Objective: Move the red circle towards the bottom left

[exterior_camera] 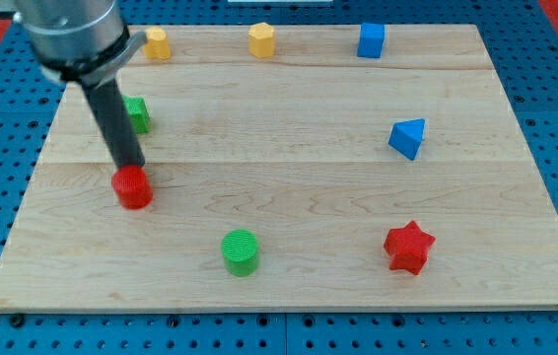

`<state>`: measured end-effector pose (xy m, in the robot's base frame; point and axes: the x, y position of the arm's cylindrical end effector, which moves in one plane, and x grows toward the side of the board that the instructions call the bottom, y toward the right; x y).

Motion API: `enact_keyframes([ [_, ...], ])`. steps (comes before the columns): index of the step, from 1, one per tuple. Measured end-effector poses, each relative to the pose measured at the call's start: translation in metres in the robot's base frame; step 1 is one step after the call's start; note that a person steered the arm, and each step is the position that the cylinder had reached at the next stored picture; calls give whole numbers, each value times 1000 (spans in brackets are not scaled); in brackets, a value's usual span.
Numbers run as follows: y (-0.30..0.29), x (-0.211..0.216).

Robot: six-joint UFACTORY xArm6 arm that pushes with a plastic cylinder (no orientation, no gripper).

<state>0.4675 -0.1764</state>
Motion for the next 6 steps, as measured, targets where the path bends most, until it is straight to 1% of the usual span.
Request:
enact_keyframes([
  [1, -1, 22],
  [2, 56, 14],
  [3, 40, 43],
  [4, -15, 52],
  [6, -14, 50],
])
